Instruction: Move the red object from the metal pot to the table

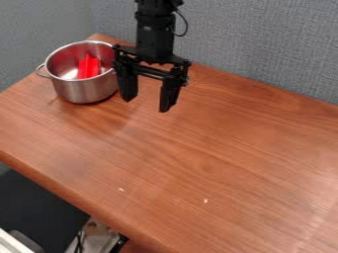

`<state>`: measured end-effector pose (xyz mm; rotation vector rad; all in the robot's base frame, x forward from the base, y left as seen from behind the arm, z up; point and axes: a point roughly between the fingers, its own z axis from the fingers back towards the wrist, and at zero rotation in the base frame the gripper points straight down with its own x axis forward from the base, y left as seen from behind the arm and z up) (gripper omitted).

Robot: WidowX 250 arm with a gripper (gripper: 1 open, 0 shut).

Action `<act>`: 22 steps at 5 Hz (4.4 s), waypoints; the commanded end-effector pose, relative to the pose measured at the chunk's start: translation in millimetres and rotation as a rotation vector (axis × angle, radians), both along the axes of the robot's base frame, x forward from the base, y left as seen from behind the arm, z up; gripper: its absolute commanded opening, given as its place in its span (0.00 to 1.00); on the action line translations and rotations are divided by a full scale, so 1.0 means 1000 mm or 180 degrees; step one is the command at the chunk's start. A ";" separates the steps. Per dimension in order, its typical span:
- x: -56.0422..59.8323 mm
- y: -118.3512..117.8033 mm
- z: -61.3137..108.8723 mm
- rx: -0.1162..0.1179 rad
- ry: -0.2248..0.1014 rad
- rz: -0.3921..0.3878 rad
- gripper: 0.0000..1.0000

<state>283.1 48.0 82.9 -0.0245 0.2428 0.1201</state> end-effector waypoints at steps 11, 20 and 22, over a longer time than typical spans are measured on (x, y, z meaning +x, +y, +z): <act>0.022 0.100 0.033 -0.0092 -0.0389 0.0920 1.00; 0.043 0.148 0.006 0.0230 -0.0628 0.1102 1.00; 0.045 0.147 -0.005 0.0273 -0.0581 0.1109 1.00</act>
